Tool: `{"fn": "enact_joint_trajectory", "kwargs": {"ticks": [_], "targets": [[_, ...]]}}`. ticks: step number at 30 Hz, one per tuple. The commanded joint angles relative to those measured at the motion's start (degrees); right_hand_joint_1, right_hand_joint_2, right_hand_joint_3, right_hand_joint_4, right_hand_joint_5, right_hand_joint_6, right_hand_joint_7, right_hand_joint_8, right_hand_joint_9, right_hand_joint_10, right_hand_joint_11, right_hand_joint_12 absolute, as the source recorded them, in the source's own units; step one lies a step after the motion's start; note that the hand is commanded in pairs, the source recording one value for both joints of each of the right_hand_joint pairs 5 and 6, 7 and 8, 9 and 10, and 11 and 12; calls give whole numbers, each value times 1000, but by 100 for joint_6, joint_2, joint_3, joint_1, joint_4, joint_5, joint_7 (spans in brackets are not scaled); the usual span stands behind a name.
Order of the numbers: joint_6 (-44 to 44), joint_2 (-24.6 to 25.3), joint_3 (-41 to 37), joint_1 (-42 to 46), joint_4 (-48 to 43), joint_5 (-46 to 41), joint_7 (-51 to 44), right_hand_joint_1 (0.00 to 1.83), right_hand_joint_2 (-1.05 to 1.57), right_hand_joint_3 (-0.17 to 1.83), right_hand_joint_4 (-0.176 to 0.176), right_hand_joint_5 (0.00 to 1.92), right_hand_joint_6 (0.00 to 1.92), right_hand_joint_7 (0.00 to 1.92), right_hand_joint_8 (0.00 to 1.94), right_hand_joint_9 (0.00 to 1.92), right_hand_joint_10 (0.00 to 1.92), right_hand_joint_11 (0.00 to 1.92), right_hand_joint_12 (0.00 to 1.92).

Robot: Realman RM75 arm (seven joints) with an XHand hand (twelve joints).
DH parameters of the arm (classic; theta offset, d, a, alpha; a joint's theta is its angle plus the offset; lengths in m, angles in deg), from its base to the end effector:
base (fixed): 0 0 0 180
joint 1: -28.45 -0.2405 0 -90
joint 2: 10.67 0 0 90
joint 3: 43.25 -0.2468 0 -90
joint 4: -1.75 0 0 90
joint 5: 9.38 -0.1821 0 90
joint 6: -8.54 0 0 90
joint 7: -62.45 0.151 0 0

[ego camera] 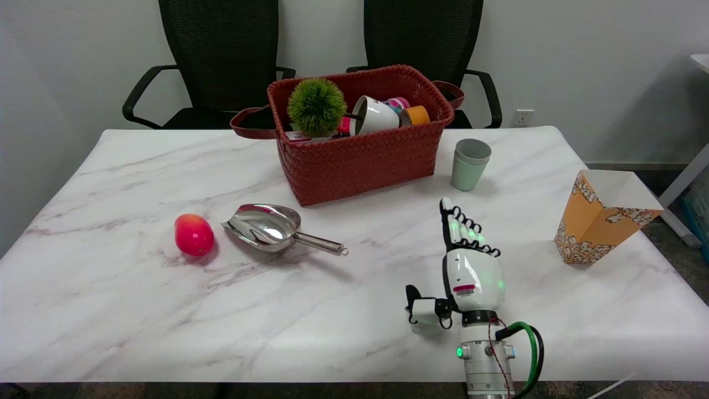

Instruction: Pick up the green cup.

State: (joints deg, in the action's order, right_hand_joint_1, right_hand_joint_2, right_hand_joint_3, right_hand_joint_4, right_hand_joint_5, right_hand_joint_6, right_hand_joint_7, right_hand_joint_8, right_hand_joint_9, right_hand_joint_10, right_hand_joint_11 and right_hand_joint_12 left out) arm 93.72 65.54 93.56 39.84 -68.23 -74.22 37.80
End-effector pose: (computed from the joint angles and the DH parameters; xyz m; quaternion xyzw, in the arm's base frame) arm -0.3017 -0.1836 0.2463 0.5687 0.0102 0.2475 0.7843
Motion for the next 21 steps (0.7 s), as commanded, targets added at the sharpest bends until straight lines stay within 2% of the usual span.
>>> {"fn": "enact_joint_trajectory", "kwargs": {"ticks": [1,14,21], "targets": [[-93,-18,22,47,23,46,8,1164,185,1056,0,53,53,266,266,342,342,402,402],[-45,-32,-3,66,-179,20,32,1166,180,1039,0,52,52,260,260,334,334,392,392],[-37,-50,-75,-10,-370,-26,328,1168,218,977,0,59,59,318,318,334,334,378,378]]}}
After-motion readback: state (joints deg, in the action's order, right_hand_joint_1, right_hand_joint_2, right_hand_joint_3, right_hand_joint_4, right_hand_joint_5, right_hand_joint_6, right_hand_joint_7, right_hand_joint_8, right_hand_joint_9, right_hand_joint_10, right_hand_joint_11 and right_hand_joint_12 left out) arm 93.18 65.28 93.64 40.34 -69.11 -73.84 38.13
